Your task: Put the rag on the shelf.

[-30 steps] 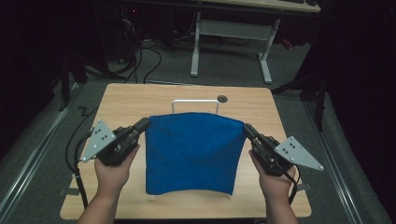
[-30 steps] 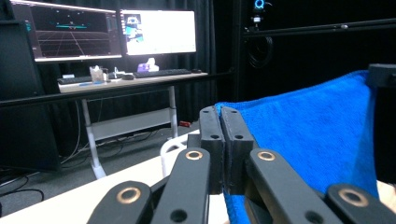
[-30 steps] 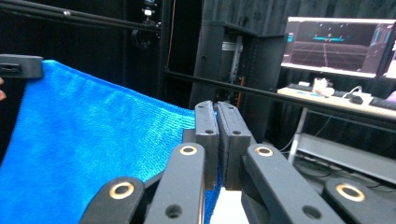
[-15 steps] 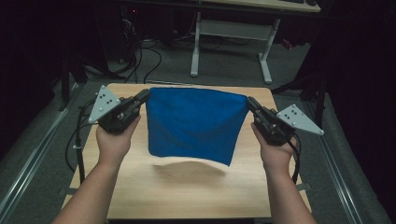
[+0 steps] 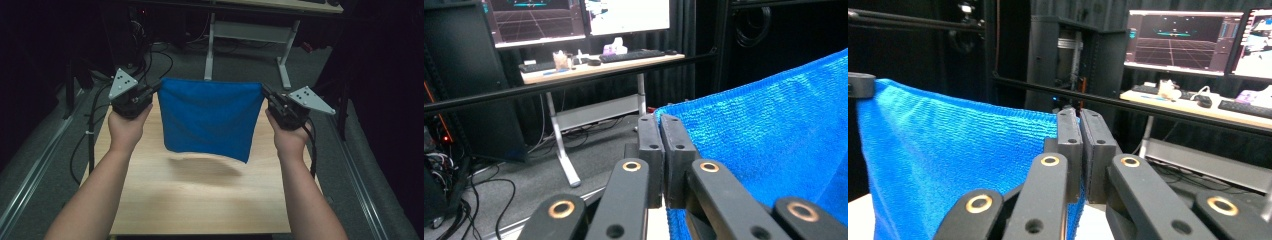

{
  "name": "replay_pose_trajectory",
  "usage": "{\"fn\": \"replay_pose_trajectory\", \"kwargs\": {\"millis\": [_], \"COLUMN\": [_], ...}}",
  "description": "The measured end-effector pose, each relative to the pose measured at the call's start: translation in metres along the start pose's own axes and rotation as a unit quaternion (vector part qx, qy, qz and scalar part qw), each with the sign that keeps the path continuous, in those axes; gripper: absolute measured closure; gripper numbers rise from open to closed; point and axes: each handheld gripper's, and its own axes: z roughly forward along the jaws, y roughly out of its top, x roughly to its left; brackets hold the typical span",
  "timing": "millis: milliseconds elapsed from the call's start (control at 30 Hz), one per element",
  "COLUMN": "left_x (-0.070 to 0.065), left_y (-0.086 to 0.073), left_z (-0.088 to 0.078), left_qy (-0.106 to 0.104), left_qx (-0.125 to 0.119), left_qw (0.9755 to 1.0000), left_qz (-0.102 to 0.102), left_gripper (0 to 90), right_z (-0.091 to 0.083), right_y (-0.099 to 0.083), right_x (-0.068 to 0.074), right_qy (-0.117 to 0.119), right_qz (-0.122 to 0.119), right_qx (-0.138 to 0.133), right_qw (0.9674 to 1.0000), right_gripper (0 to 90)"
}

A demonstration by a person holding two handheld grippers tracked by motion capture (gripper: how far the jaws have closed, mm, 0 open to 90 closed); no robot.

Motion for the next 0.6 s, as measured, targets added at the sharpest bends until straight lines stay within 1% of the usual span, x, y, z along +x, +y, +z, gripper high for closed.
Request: {"fn": "replay_pose_trajectory", "kwargs": {"millis": [33,67,100,133,167,200,233,267,300,333,367,400,433,467,500,533,600], "left_x": [0.006,0.006,0.011,0.011,0.013,0.015,0.021,0.021,0.024,0.028,0.028,0.031,0.032,0.033,0.035,0.035,0.040], "left_y": [0.002,0.002,0.004,0.004,0.006,0.007,0.008,0.008,0.008,0.009,0.009,0.009,0.010,0.010,0.011,0.011,0.011], "left_z": [0.006,0.006,0.012,0.012,0.015,0.018,0.025,0.025,0.030,0.036,0.036,0.040,0.043,0.047,0.053,0.053,0.059], "left_qy": [0.003,0.003,0.008,0.008,0.010,0.013,0.018,0.018,0.022,0.026,0.026,0.029,0.031,0.033,0.038,0.038,0.039], "left_qx": [0.004,0.004,0.006,0.006,0.008,0.009,0.014,0.014,0.017,0.020,0.020,0.023,0.025,0.026,0.025,0.025,0.027], "left_qw": [1.0000,1.0000,0.9999,0.9999,0.9999,0.9999,0.9997,0.9997,0.9996,0.9994,0.9994,0.9992,0.9991,0.9990,0.9988,0.9988,0.9989], "left_qz": [0.000,0.000,0.003,0.003,0.006,0.007,0.005,0.005,0.007,0.011,0.011,0.013,0.013,0.015,0.016,0.016,0.003], "left_gripper": [89.0,89.0,89.0,89.1,89.1,89.1,89.0,89.0,89.0,89.0,89.0,89.0,89.0,89.0,89.0,88.9,88.9], "right_z": [0.012,0.012,0.023,0.027,0.027,0.037,0.042,0.042,0.046,0.055,0.055,0.059,0.066,0.066,0.074,0.074,0.081], "right_y": [0.002,0.002,0.003,0.004,0.004,0.006,0.006,0.006,0.007,0.008,0.008,0.008,0.009,0.009,0.009,0.009,0.009], "right_x": [-0.003,-0.003,-0.006,-0.008,-0.008,-0.011,-0.012,-0.012,-0.014,-0.017,-0.017,-0.019,-0.021,-0.021,-0.024,-0.024,-0.028], "right_qy": [-0.003,-0.003,-0.006,-0.007,-0.007,-0.012,-0.013,-0.013,-0.016,-0.022,-0.022,-0.023,-0.027,-0.027,-0.032,-0.032,-0.033], "right_qz": [-0.002,-0.002,0.000,0.001,0.001,0.001,0.002,0.002,0.002,-0.001,-0.001,-0.004,-0.009,-0.009,-0.010,-0.010,-0.006], "right_qx": [0.003,0.003,0.005,0.006,0.006,0.009,0.012,0.012,0.016,0.022,0.022,0.026,0.031,0.031,0.036,0.036,0.040], "right_qw": [1.0000,1.0000,1.0000,1.0000,1.0000,0.9999,0.9998,0.9998,0.9997,0.9995,0.9995,0.9994,0.9991,0.9991,0.9988,0.9988,0.9986], "right_gripper": [88.6,88.6,88.6,88.6,88.6,88.6,88.6,88.6,88.6,88.7,88.7,88.7,88.7,88.7,88.7,88.7,88.7]}}
